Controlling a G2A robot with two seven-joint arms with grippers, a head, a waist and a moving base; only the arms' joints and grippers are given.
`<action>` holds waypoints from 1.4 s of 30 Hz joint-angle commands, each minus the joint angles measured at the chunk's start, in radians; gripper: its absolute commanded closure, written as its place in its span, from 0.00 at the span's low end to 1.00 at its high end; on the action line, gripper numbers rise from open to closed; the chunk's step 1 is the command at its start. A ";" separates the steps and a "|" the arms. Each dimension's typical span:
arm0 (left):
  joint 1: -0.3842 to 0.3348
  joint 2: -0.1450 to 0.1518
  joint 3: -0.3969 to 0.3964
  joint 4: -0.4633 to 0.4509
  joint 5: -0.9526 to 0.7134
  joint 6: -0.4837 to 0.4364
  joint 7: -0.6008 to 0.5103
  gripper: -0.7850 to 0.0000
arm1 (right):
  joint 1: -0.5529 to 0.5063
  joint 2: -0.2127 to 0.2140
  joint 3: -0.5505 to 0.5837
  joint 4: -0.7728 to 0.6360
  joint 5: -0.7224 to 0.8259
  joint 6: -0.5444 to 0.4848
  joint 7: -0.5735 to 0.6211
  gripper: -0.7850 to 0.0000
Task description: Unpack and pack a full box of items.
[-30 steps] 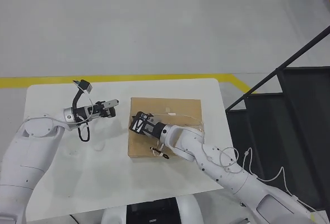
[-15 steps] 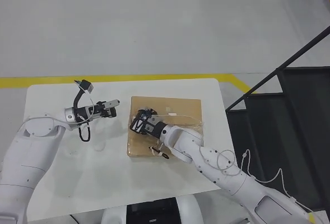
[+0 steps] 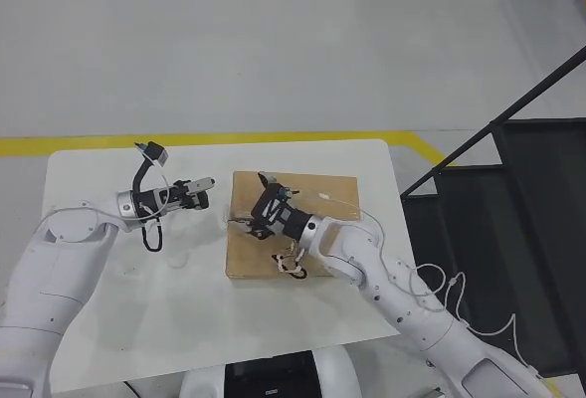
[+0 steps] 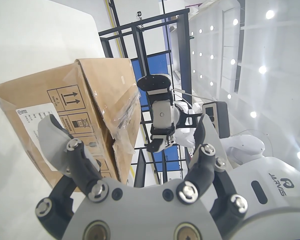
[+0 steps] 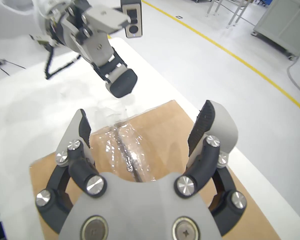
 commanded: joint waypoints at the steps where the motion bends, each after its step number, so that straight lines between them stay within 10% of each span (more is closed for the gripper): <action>1: 0.001 0.000 -0.003 -0.003 0.001 0.000 -0.001 0.00 | 0.007 0.006 0.023 0.022 0.085 -0.137 -0.002 0.00; 14: -0.060 0.000 -0.018 -0.074 -0.003 -0.010 -0.099 0.00 | -0.008 0.061 0.133 0.154 0.705 -0.621 0.187 0.00; 30: -0.265 -0.095 0.233 -0.039 -0.182 0.089 -0.284 0.00 | 0.000 0.143 0.189 0.110 1.332 -0.302 0.841 0.00; 42: -0.275 -0.170 0.362 0.206 -0.206 0.026 -0.276 0.00 | -0.044 0.165 0.223 0.126 1.440 -0.185 0.945 0.00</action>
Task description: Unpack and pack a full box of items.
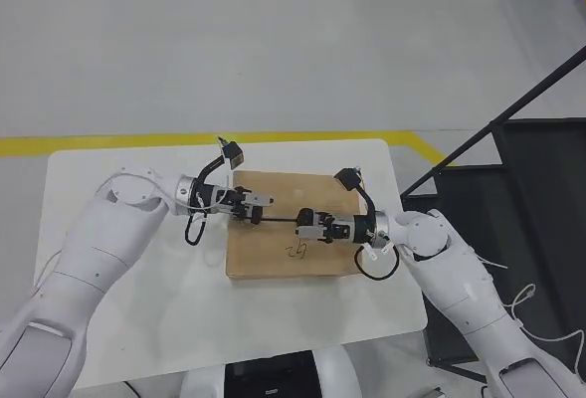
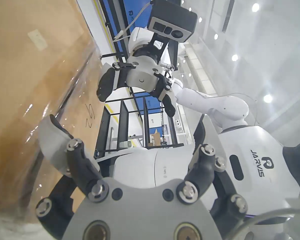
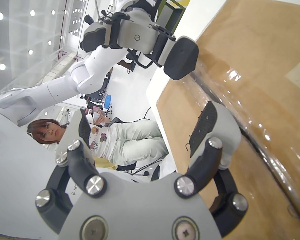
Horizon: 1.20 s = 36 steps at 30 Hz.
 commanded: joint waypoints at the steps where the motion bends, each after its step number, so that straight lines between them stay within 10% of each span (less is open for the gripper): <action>1: -0.002 -0.009 0.008 0.029 -0.008 -0.008 -0.006 0.00 | 0.004 -0.001 -0.011 0.013 -0.004 0.006 0.001 0.00; 21: -0.005 -0.045 0.008 0.108 0.025 -0.038 0.021 0.00 | 0.048 -0.015 -0.048 0.134 -0.068 0.027 -0.127 0.00; 36: 0.097 0.029 -0.170 0.010 0.050 -0.049 0.034 0.00 | -0.095 0.029 0.117 0.057 -0.005 0.020 -0.098 0.00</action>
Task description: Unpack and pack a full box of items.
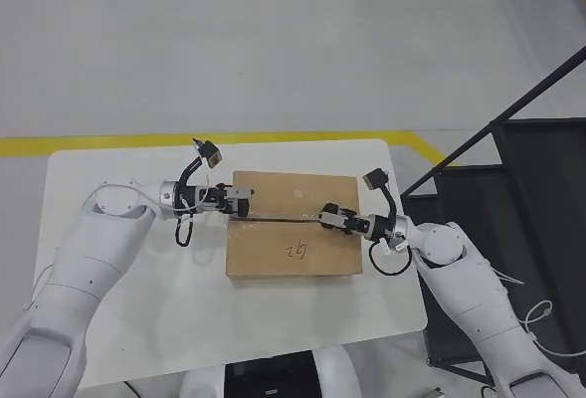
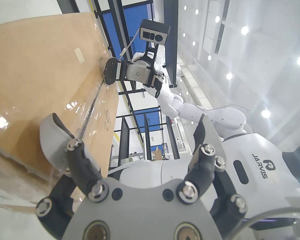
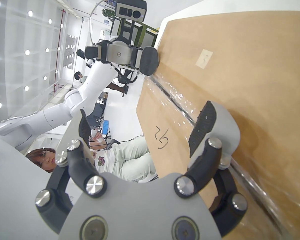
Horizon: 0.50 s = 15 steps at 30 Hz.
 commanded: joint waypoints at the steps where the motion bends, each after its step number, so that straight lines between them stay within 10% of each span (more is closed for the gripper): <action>1: 0.025 0.013 -0.027 -0.024 0.012 0.012 0.007 0.00 | -0.011 0.003 0.010 -0.003 -0.003 0.006 0.004 0.00; 15: 0.175 0.075 -0.169 -0.151 0.061 0.077 0.054 0.00 | -0.100 0.025 0.107 -0.026 0.002 0.016 -0.033 0.00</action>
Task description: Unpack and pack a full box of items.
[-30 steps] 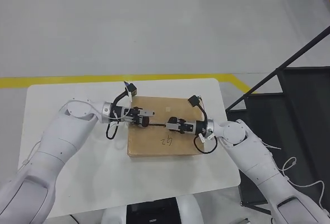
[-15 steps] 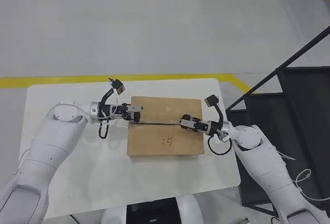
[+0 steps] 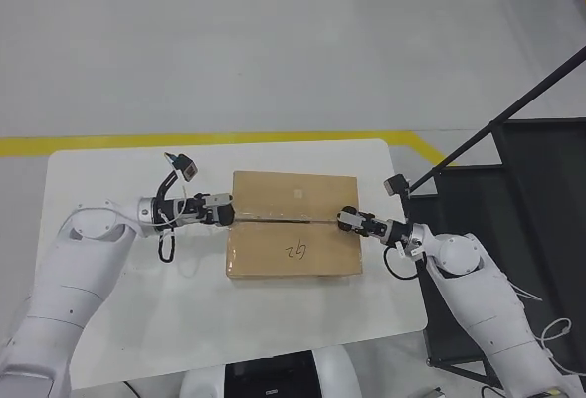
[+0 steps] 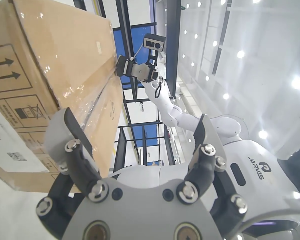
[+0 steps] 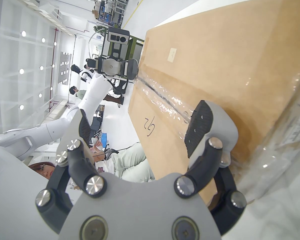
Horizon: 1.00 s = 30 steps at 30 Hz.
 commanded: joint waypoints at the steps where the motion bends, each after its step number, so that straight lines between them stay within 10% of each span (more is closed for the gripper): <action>1: 0.010 0.003 -0.009 -0.008 0.003 0.003 0.005 0.00 | -0.011 0.003 0.013 -0.006 -0.001 0.002 -0.003 0.00; 15: 0.026 0.011 -0.039 -0.014 0.016 0.007 0.027 0.00 | -0.081 0.014 0.098 -0.061 -0.011 -0.056 -0.088 0.00; 22: 0.030 0.022 -0.088 -0.079 0.033 -0.038 0.055 0.00 | -0.112 0.006 0.156 -0.137 -0.192 -0.186 -0.342 0.00; 30: 0.089 0.039 -0.160 -0.185 0.084 -0.078 0.161 0.00 | -0.166 -0.017 0.162 -0.232 -0.569 -0.103 -0.684 0.00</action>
